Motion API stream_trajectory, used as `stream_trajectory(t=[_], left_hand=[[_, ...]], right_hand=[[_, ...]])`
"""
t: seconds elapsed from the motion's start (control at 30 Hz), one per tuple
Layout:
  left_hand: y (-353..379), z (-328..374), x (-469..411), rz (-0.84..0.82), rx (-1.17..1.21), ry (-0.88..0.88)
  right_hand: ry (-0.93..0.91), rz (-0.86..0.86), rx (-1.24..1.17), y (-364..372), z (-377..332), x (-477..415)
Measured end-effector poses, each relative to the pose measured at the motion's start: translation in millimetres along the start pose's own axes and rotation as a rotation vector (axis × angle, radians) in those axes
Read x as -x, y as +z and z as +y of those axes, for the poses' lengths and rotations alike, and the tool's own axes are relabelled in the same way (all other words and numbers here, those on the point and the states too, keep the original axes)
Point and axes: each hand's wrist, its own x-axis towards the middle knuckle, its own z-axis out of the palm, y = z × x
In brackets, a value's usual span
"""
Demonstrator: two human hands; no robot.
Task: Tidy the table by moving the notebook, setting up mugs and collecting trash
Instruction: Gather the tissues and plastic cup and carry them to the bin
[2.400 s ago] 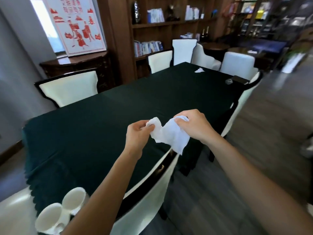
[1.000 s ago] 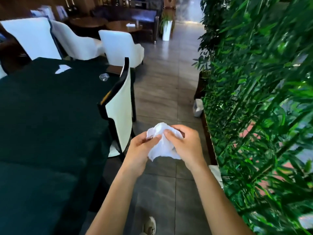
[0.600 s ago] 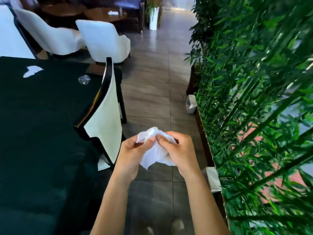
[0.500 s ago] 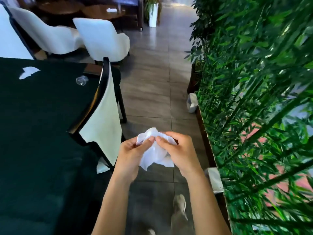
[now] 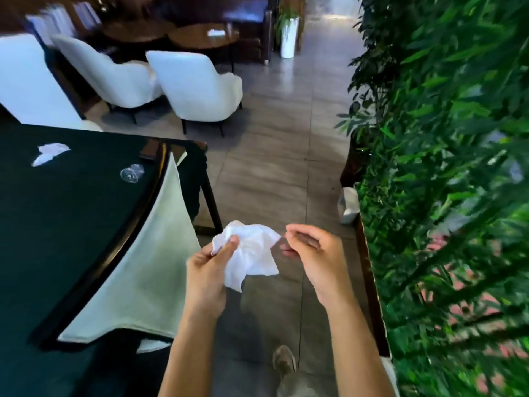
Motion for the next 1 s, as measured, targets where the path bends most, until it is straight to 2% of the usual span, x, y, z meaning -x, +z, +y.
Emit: stream_trajectory(t=[0.2,0.53,0.87,1.0], left_hand=[[26.4,16.5,-52.3,0.129,-0.018,0.036],[34.0,53.7,-156.1,0.221,0.013,0.102],[-7.6,134.7,-309.1,0.266,0.088,0.214],[-46.1,165.7,-361.9,0.358,0.088,0.214]], right_hand=[[0.053,0.007,-0.103,-8.3,-10.2,-85.0],[0.122,-0.067,-0.051,40.5,-14.7,-191.1],[0.069,-0.176,0.034,176.8,-60.2,-331.5],[0.026,-0.241,0.104,247.0,-81.3,-372.4]])
